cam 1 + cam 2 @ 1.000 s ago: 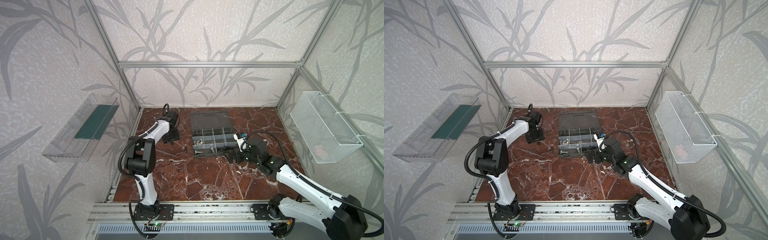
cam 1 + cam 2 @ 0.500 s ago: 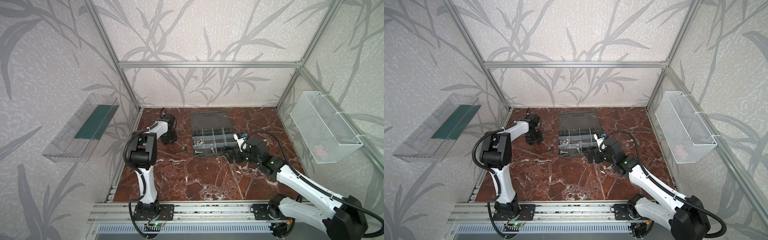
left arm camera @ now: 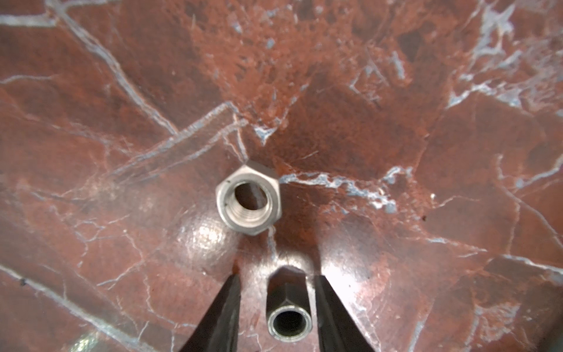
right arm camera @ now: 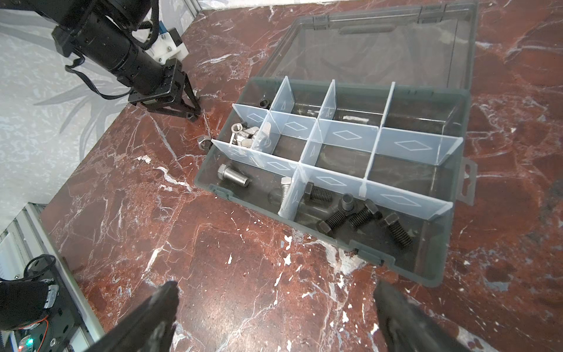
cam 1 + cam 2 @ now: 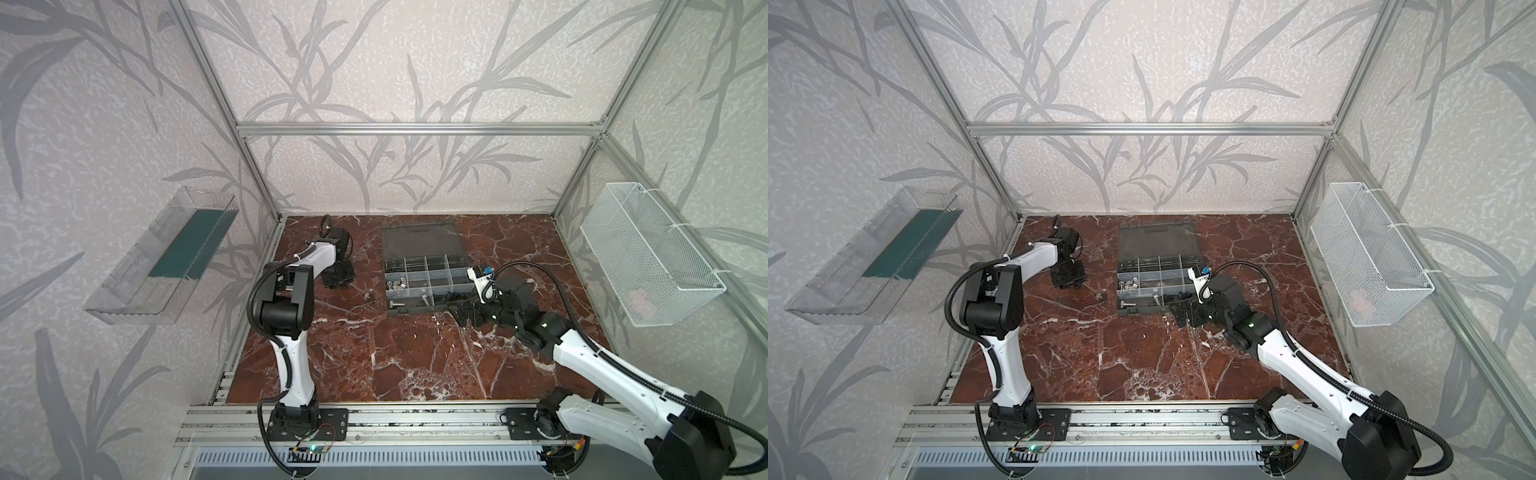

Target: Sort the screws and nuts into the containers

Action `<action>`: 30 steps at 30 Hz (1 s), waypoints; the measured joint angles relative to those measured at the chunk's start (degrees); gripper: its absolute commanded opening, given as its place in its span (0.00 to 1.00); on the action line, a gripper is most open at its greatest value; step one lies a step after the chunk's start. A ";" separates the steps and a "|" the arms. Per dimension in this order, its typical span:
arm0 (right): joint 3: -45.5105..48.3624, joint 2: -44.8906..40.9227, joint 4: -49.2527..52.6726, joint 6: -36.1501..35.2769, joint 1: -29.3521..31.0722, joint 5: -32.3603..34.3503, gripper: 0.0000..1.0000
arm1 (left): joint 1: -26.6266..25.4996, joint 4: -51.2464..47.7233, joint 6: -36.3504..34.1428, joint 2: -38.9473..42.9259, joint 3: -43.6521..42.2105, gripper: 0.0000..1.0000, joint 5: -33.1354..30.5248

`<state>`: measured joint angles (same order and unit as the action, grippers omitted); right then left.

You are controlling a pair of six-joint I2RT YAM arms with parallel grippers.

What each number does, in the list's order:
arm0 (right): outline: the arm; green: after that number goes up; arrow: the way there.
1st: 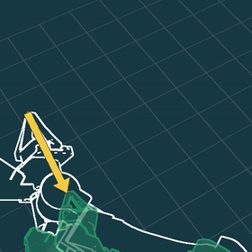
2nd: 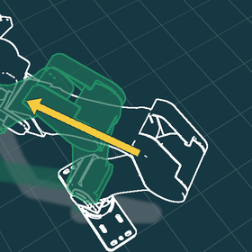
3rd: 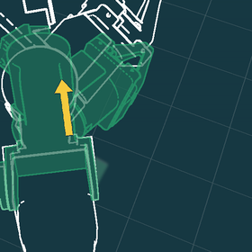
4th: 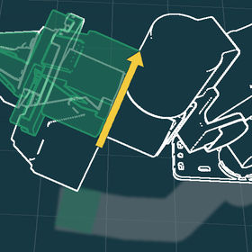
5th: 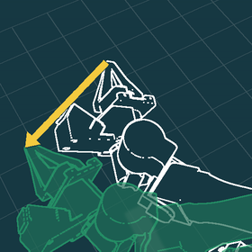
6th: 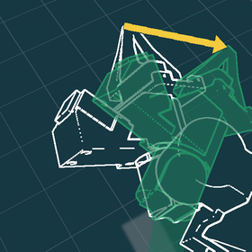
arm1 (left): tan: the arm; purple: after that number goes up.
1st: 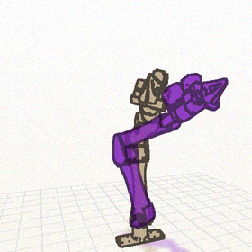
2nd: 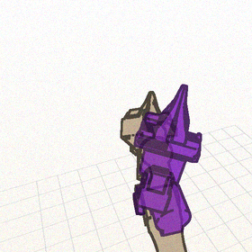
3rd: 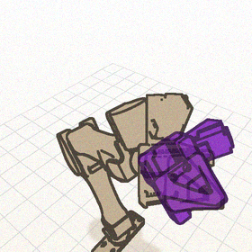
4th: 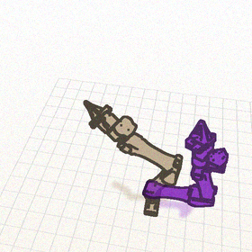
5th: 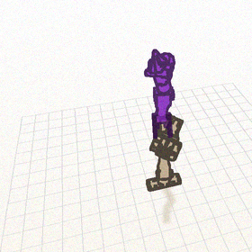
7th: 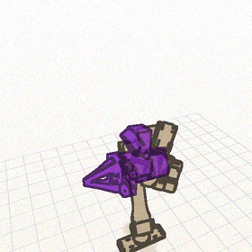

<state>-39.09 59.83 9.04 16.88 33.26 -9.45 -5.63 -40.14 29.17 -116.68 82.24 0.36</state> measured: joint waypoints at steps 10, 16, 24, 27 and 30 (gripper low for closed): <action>0.00 -0.33 0.04 -0.04 0.00 0.28 0.99 | -1.86 0.02 0.37 0.00 0.13 0.18 0.26; 0.00 -0.35 0.09 -0.02 0.00 0.42 0.99 | -3.69 -0.96 0.42 -0.11 1.55 0.15 1.66; 0.00 -0.87 0.20 -0.04 -0.04 0.63 0.99 | -9.35 -3.76 0.39 -0.11 11.98 0.15 3.65; 0.00 -1.62 0.26 -0.07 -0.52 0.85 0.99 | -12.39 -4.44 0.37 -0.11 16.39 0.15 4.15; 0.00 -2.25 0.52 -0.31 -1.49 0.98 0.99 | -14.95 -5.01 0.42 -0.15 19.85 0.16 4.63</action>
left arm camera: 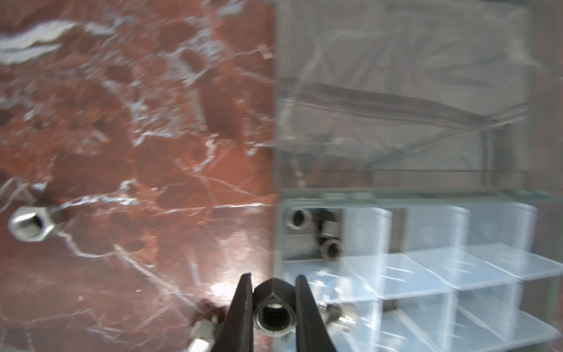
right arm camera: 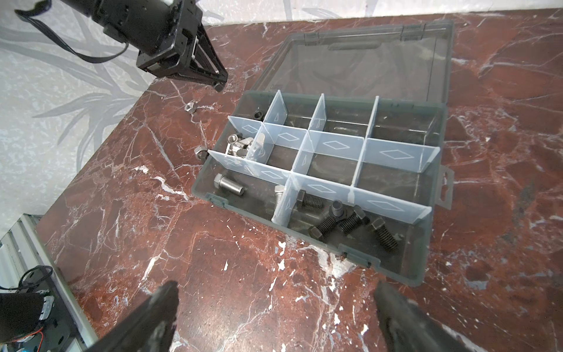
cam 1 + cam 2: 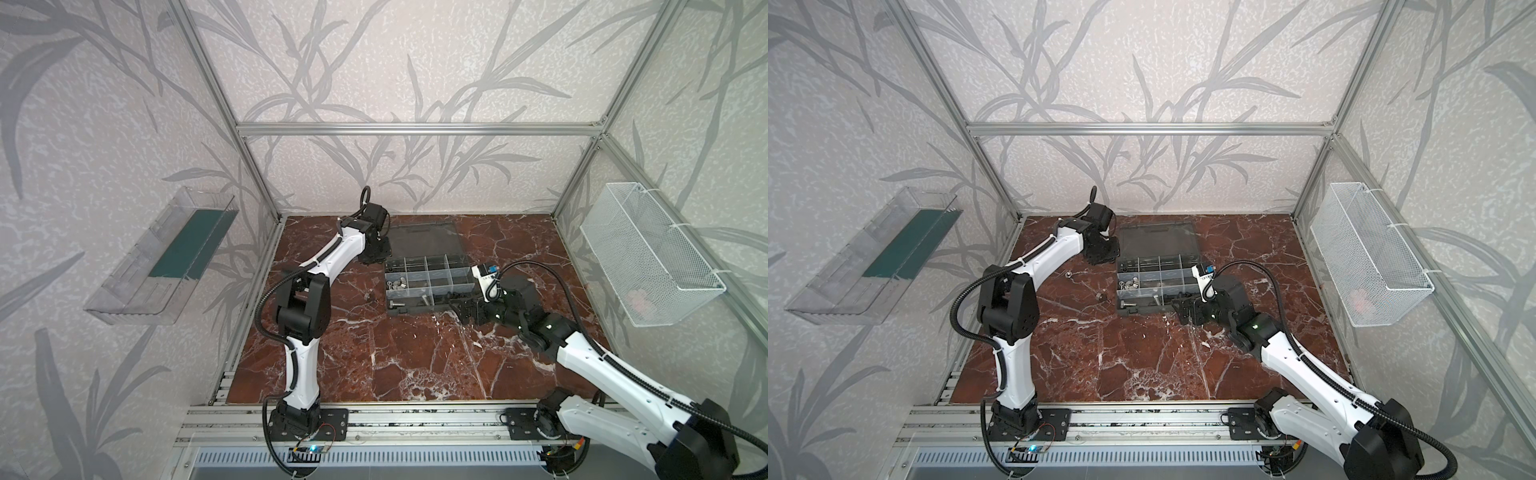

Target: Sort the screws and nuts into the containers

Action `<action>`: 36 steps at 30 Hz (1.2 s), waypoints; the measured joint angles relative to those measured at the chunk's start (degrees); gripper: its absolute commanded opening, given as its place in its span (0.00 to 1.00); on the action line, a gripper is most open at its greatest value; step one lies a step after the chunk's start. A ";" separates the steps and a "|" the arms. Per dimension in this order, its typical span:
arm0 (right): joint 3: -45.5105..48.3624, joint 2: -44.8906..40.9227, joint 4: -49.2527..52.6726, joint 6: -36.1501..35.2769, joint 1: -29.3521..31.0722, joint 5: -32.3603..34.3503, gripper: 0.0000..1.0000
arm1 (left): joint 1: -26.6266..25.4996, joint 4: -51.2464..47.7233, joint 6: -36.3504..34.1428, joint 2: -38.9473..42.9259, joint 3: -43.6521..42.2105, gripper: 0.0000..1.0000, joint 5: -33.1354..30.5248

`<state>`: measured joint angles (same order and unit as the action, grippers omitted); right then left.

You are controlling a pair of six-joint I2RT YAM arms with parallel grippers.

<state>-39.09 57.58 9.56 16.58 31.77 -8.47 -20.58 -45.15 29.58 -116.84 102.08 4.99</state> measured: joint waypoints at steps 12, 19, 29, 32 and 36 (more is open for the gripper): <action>0.00 -2.43 2.49 -0.35 -1.14 0.04 0.99 | -3.23 -1.05 0.61 -9.20 6.32 0.31 0.98; 0.02 -2.49 2.47 -0.35 -1.14 -0.02 0.99 | -2.95 -1.57 0.39 -7.54 4.55 0.56 0.52; 0.39 -0.83 1.44 -0.09 -1.14 -0.94 0.99 | -2.71 0.61 3.61 14.60 -14.67 0.57 -0.04; 0.44 -0.52 1.01 0.09 -1.14 -1.18 0.99 | -2.21 2.75 6.23 17.70 -21.75 0.56 0.92; 0.48 -0.52 0.96 0.11 -1.14 -1.51 0.99 | -1.05 6.62 9.81 17.68 -29.83 0.56 3.41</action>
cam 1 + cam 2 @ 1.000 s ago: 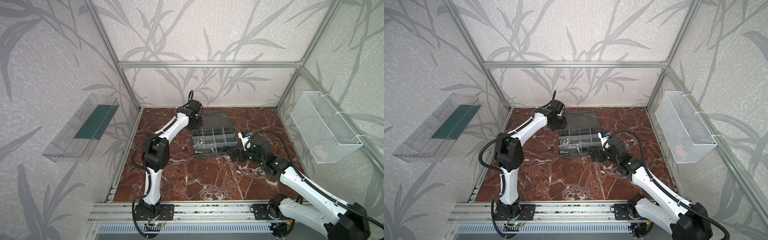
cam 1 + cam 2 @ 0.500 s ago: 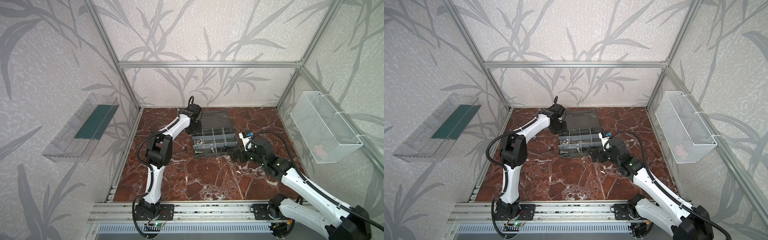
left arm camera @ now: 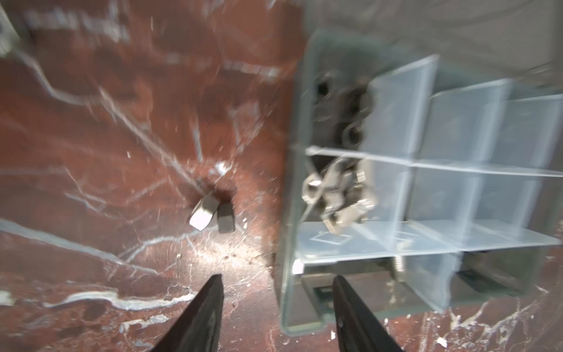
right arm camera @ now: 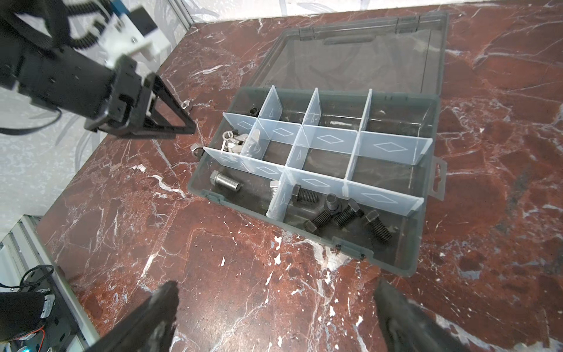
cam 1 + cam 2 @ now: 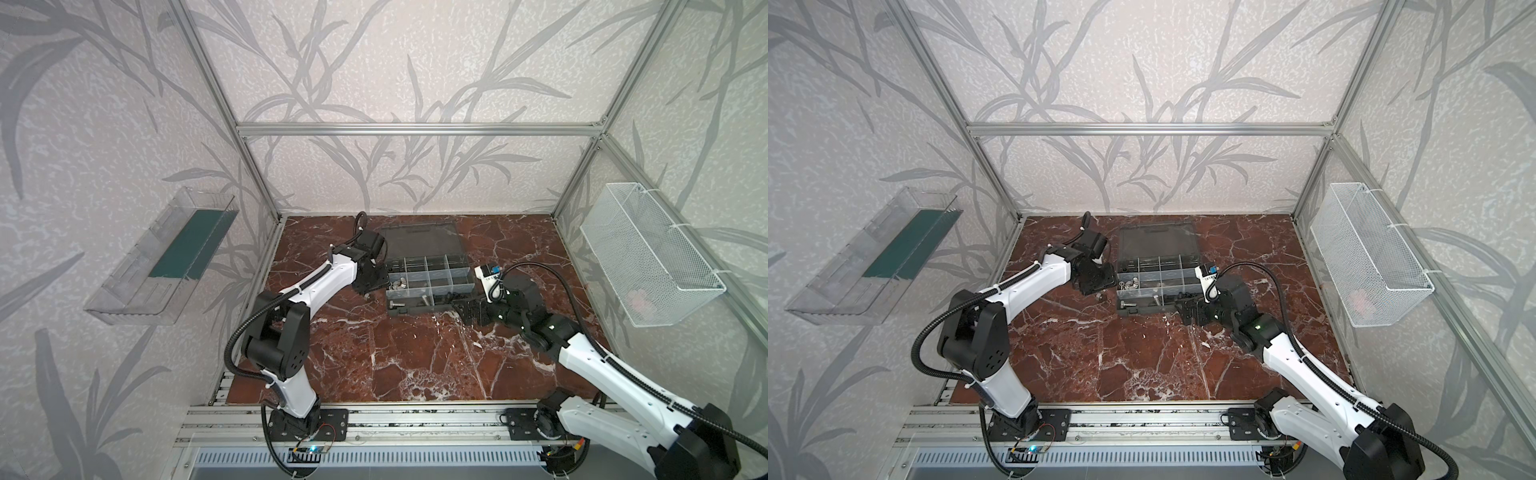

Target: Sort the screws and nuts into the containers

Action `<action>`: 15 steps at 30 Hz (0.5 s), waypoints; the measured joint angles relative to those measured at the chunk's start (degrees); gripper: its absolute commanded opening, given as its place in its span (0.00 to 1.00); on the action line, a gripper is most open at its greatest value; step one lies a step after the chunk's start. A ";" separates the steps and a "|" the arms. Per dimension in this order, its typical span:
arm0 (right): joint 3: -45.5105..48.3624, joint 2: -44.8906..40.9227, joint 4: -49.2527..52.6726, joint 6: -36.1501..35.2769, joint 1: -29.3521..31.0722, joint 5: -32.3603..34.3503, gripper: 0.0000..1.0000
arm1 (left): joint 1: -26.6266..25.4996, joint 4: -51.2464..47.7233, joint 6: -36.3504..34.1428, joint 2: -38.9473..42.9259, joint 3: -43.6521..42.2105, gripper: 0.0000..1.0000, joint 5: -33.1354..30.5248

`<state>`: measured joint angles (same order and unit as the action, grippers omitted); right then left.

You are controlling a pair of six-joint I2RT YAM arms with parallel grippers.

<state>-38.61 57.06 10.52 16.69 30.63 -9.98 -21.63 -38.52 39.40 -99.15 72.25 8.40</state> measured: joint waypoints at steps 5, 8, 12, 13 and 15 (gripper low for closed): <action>0.07 0.00 -0.02 0.00 0.00 -0.07 0.99 | 1.90 3.54 2.78 -0.92 -2.99 0.56 1.79; 0.26 -0.02 0.07 0.00 0.00 -0.04 0.99 | 3.04 6.62 3.87 -1.81 -3.06 0.53 3.02; 0.28 -0.13 0.04 0.00 0.00 0.00 0.99 | 3.67 9.31 4.81 -4.17 -3.23 0.47 4.09; 0.28 -0.13 0.04 0.00 0.00 0.02 0.99 | 3.65 9.81 5.01 -4.57 -3.48 0.46 4.31; 0.28 -0.13 0.04 0.00 0.00 0.02 0.99 | 3.58 10.47 5.35 -4.90 -3.93 0.44 4.98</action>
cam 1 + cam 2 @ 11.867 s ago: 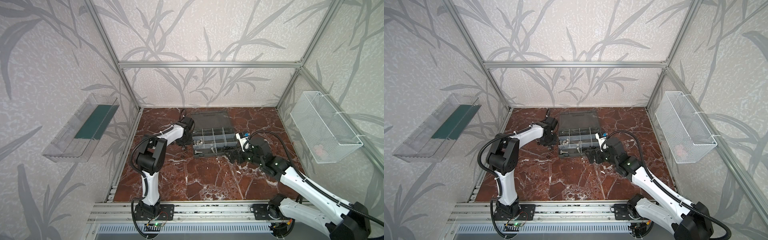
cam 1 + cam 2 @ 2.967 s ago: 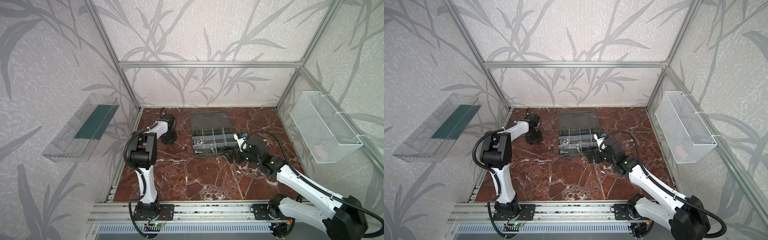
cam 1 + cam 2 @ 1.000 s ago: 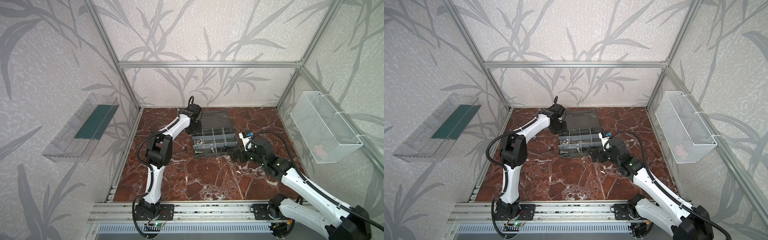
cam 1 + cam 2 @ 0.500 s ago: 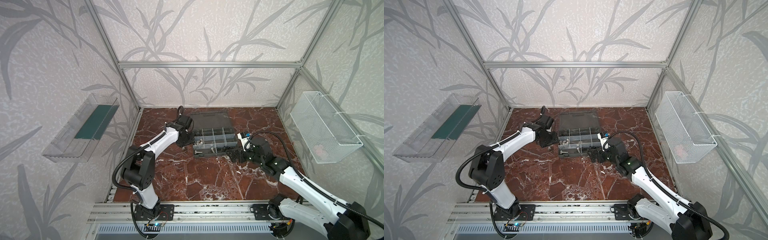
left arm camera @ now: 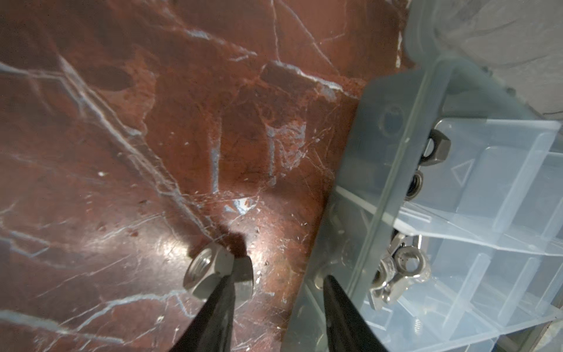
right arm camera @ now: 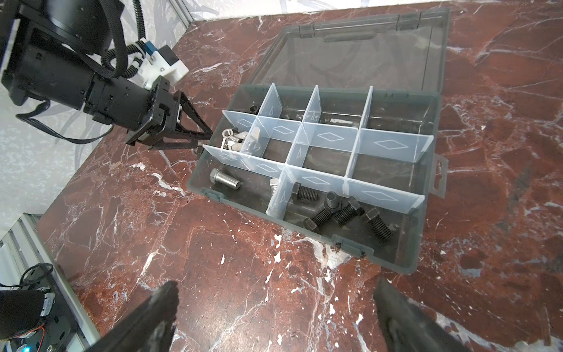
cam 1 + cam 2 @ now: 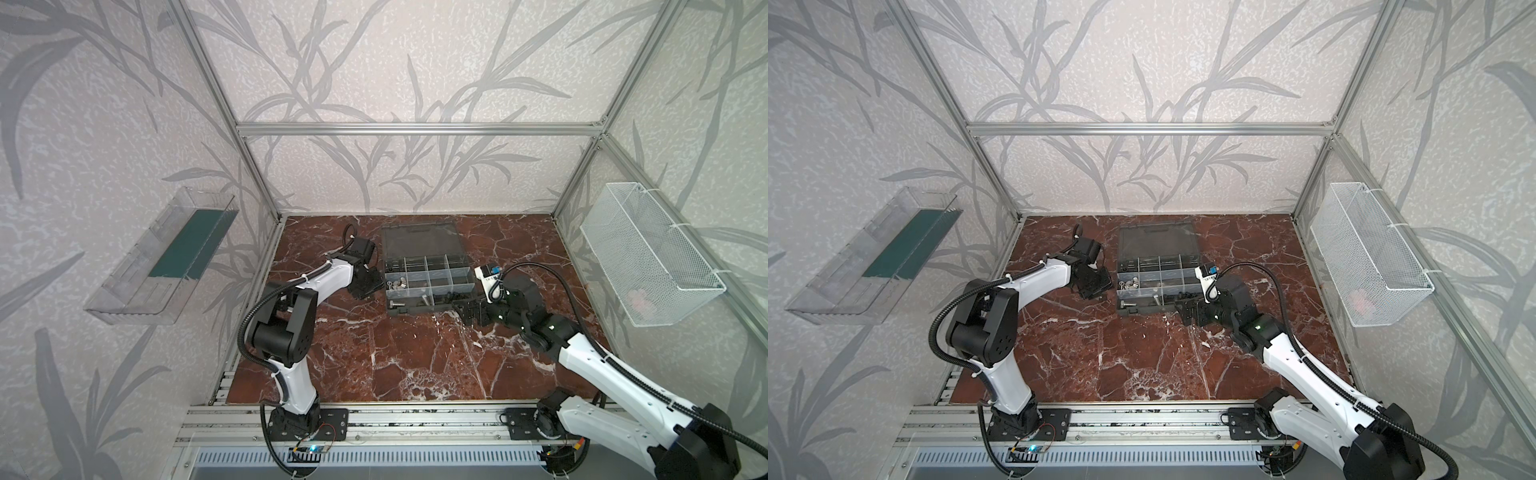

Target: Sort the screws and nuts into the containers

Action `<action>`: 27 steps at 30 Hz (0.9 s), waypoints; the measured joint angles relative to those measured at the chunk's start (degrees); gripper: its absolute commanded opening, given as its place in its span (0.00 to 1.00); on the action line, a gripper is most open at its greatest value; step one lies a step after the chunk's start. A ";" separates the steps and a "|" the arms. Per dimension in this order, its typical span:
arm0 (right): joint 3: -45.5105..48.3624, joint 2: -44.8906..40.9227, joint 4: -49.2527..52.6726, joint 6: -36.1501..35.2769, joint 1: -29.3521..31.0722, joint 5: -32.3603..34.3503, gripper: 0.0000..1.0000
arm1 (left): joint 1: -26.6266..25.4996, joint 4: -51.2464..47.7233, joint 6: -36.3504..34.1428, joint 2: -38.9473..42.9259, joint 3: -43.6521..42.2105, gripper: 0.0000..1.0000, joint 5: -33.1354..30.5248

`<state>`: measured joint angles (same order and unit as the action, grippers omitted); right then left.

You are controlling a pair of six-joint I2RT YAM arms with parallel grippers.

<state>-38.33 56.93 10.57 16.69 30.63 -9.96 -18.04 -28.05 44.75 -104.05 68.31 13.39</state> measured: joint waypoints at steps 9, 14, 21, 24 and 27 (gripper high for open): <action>0.00 0.00 -0.02 0.00 0.00 -0.02 0.99 | -0.26 0.02 -0.33 0.02 -0.33 0.41 -0.98; 0.00 0.00 -0.02 0.00 0.00 -0.02 0.99 | -0.26 -1.49 -1.44 0.31 -0.33 0.42 -3.13; 0.09 0.02 -0.09 0.02 0.00 -0.04 0.99 | -0.33 -3.91 -2.60 0.57 -0.35 0.43 -4.48; 0.15 0.02 -0.09 0.07 0.00 -0.04 0.99 | -0.35 -4.59 -2.99 0.57 -0.35 0.43 -4.57; 0.15 0.02 -0.09 0.22 0.00 -0.04 0.99 | -0.35 -4.90 -3.41 0.57 -0.35 0.43 -4.76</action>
<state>-38.17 56.95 10.48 16.91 30.63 -10.00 -18.39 -32.95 41.34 -103.48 67.96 8.62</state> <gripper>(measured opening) 0.991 0.433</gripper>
